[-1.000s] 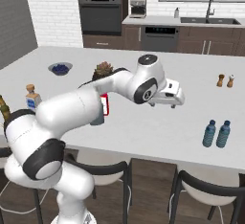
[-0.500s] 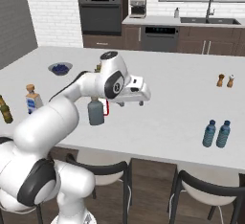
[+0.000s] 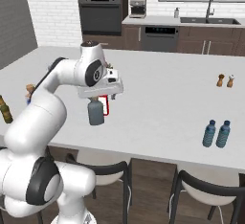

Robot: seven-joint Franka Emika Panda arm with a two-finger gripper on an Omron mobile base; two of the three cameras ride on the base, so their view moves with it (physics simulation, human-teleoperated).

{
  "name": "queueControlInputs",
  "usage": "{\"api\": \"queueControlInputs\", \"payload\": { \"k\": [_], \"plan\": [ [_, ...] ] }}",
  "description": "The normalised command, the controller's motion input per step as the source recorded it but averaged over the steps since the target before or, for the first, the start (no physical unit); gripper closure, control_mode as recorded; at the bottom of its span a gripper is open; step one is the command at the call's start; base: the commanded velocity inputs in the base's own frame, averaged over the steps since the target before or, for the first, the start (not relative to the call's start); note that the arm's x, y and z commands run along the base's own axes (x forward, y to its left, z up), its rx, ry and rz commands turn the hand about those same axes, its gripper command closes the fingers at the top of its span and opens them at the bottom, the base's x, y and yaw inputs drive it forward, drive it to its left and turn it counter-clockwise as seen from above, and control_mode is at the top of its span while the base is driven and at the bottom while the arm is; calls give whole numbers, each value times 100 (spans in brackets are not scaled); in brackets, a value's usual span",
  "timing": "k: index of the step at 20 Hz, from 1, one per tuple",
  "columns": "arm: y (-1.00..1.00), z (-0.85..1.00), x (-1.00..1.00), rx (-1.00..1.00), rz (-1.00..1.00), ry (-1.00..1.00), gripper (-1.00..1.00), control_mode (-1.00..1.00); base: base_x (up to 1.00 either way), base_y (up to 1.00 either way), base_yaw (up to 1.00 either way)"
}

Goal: Move the plastic bottles in the middle to the plastics group, and the glass bottles in the middle to the glass group.

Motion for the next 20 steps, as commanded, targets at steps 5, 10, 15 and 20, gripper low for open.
{"api": "queueControlInputs", "payload": {
  "k": [5, 10, 15, 20],
  "plan": [
    [76, 0, -5, 20, 32, -3, -100, -100, 0, 0, 0],
    [48, -1, 40, 19, 13, -1, -100, -100, 0, 0, 0],
    [45, -5, 47, 3, 5, -3, -100, -100, 0, 0, 0],
    [12, -8, 55, -5, 0, 4, -100, -100, 0, 0, 0]
  ]
}}
